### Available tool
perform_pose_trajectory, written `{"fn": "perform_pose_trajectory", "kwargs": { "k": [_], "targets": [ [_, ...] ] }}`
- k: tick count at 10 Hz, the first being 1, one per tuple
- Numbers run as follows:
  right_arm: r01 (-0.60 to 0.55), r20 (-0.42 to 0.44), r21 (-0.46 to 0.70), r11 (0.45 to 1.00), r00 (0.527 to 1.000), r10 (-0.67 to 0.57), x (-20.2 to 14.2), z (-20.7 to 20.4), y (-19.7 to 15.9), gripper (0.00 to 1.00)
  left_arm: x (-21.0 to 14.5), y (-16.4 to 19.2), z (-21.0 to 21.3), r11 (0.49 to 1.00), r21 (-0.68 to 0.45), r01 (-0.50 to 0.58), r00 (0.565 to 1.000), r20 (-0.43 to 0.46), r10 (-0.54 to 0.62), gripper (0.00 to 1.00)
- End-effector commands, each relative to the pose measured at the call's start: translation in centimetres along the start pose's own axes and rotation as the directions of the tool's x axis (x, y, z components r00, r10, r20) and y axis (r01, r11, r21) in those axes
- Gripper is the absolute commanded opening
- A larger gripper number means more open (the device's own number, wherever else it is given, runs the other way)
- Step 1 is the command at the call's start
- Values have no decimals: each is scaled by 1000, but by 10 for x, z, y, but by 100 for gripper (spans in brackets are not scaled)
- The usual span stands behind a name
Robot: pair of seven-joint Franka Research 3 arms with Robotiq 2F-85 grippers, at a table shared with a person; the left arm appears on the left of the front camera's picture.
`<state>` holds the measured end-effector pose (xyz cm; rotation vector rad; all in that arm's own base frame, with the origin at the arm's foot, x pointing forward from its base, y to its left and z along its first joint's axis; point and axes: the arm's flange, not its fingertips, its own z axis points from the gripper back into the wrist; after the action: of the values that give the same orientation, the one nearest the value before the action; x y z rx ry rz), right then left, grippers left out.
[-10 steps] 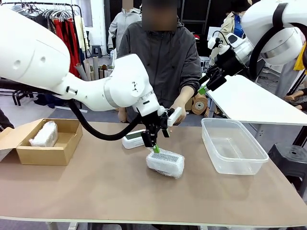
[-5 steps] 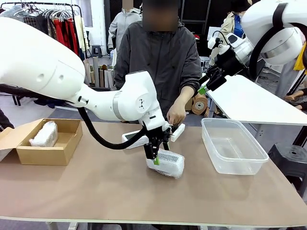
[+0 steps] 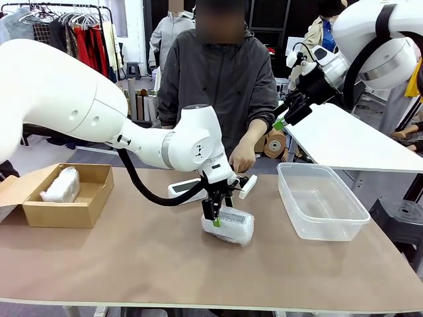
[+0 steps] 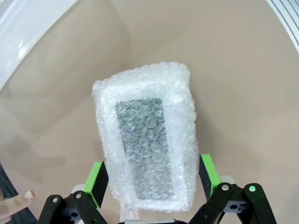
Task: Separate and place wrapped and unwrapped clocks.
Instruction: Pick up the Digital clock indicated by the person.
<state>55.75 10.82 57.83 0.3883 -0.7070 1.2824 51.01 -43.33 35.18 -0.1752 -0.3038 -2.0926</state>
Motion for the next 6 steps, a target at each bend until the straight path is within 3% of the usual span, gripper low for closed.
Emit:
{"fn": "perform_pose_trajectory", "kwargs": {
  "k": [1,6],
  "targets": [
    [-3,-4,-6,1000,1000,3,0,1,1,100,2,2,-1,1000,15,-20,1000,-11,20,100],
    [-3,-4,-6,1000,1000,3,0,1,1,100,3,1,-14,1000,-13,-29,1000,5,29,100]
  ]
}}
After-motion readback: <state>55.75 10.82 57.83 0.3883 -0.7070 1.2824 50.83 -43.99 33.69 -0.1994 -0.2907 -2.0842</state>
